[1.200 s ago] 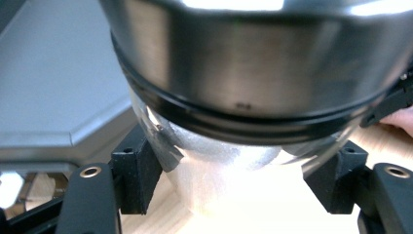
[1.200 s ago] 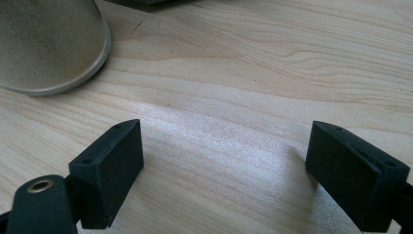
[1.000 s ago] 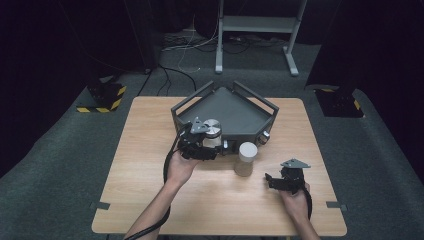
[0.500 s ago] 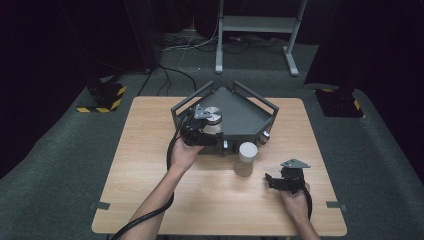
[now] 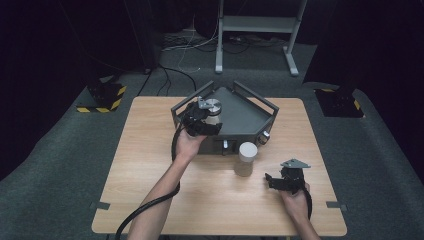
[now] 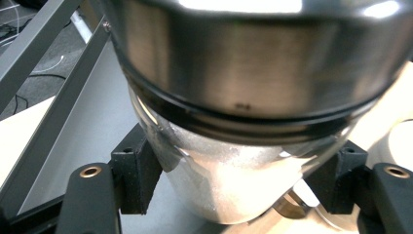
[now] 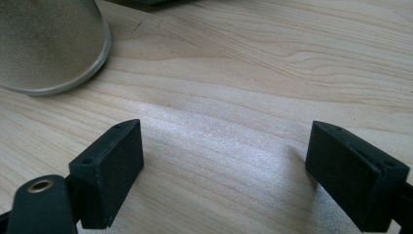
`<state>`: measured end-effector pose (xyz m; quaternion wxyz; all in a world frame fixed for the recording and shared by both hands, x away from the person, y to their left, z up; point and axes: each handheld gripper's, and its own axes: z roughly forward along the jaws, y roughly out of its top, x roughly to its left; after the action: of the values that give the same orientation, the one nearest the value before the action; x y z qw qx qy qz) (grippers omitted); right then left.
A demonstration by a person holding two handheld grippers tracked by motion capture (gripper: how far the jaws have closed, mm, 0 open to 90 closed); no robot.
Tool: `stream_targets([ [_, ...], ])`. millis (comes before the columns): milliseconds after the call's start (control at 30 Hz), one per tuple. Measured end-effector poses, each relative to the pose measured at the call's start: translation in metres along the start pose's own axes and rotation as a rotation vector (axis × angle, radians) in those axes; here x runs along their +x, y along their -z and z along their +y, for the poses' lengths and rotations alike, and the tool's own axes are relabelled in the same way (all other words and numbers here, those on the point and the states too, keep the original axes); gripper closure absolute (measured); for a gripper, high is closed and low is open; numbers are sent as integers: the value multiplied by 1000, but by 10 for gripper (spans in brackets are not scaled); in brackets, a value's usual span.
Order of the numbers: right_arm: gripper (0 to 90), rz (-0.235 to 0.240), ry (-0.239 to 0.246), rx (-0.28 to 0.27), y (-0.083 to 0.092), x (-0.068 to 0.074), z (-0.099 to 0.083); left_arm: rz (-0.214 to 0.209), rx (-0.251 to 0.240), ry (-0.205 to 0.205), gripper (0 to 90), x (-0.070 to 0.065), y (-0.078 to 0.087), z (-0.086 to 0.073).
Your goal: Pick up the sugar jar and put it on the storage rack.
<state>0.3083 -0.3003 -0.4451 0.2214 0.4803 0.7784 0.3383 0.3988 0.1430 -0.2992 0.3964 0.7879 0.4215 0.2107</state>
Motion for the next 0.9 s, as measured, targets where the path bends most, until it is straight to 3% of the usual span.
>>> stream_targets([
  [67,135,0,0,0,0,0,0,6,4,8,309,0,-3,0],
  [133,135,0,0,0,0,0,0,15,-68,116,309,-6,-13,-11],
  [167,135,0,0,0,0,0,0,11,41,6,309,6,-9,4],
  [767,139,0,2,-1,0,0,0,63,64,22,309,4,-28,8],
  [900,141,1,3,-2,0,0,0,76,69,3,309,2,-30,7],
])
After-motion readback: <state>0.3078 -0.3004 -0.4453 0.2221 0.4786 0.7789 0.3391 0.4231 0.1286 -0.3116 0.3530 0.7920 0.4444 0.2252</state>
